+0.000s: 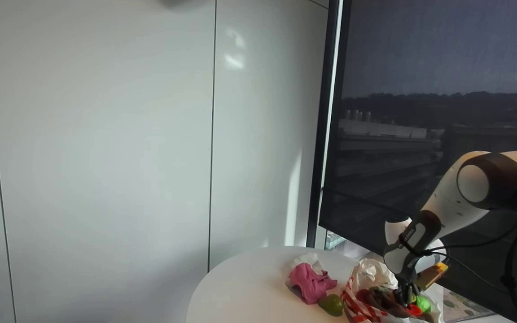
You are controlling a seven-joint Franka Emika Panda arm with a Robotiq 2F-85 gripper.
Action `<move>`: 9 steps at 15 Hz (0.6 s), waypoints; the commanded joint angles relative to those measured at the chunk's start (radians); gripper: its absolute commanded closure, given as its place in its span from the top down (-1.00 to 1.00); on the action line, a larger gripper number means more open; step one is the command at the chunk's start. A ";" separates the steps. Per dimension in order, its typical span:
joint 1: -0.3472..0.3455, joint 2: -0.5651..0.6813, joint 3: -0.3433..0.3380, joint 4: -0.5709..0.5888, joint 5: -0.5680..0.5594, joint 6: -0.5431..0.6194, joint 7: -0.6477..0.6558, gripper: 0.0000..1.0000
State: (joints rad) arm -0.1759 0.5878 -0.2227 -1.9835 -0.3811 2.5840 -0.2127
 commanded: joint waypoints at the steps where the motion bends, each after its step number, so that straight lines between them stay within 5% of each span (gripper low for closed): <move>1: 0.055 -0.141 0.006 -0.120 -0.046 -0.007 -0.003 -0.54; 9: 0.143 -0.249 0.186 -0.227 0.013 -0.116 -0.056 -0.55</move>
State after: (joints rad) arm -0.0591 0.3802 -0.0832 -2.1656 -0.3972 2.4935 -0.2438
